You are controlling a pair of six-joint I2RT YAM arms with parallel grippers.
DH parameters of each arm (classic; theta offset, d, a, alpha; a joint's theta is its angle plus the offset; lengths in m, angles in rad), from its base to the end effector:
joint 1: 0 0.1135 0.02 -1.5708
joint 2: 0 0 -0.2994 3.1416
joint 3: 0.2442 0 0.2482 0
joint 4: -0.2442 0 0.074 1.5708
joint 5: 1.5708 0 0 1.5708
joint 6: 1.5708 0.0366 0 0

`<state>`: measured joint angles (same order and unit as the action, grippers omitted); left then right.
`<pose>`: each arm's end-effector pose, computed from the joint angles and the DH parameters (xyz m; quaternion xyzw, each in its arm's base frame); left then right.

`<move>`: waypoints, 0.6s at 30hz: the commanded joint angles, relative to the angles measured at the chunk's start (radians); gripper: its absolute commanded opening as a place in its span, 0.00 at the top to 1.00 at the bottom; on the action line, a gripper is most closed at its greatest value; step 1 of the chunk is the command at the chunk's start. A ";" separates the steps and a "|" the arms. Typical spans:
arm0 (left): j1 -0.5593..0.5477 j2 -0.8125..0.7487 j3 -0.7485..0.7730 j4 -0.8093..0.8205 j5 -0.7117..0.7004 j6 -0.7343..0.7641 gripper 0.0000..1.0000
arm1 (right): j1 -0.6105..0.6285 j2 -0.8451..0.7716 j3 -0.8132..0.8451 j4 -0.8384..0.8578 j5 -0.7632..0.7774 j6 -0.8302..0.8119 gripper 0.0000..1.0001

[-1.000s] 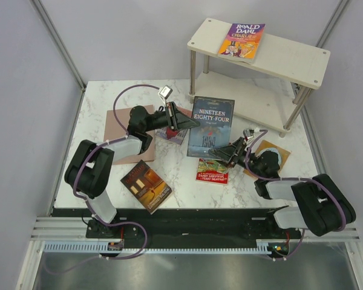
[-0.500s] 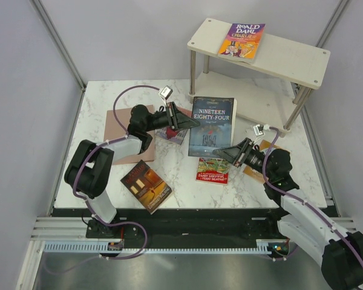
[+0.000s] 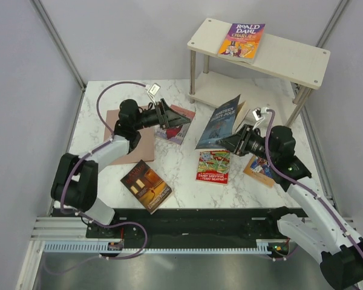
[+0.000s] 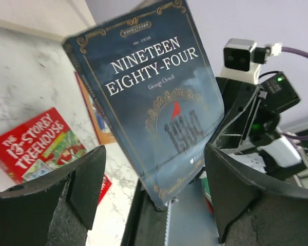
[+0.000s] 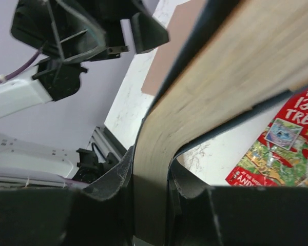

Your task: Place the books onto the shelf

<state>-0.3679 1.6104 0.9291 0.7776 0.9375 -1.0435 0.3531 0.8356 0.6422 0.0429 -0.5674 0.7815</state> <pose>0.3178 -0.1541 0.3168 0.1168 0.6767 -0.6595 0.3057 0.1534 0.0775 0.3324 -0.0236 0.7501 0.5153 0.4138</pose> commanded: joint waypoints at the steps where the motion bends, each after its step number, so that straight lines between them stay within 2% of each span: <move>1: 0.020 -0.155 0.013 -0.331 -0.039 0.324 0.17 | -0.008 0.026 0.232 -0.121 0.049 -0.166 1.00; 4: 0.018 -0.188 -0.019 -0.376 -0.042 0.361 0.17 | -0.008 0.066 0.342 -0.158 0.038 -0.200 1.00; 13: 0.018 -0.204 -0.147 -0.350 -0.039 0.359 0.18 | -0.009 0.166 0.611 -0.259 -0.006 -0.281 1.00; 18: 0.017 -0.213 -0.185 -0.350 -0.042 0.370 0.18 | -0.022 0.200 0.766 -0.362 0.086 -0.359 1.00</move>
<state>-0.3489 1.4220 0.7605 0.4156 0.8982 -0.7277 0.3428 1.0313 1.2434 -0.3408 -0.5396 0.5316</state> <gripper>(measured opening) 0.828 0.283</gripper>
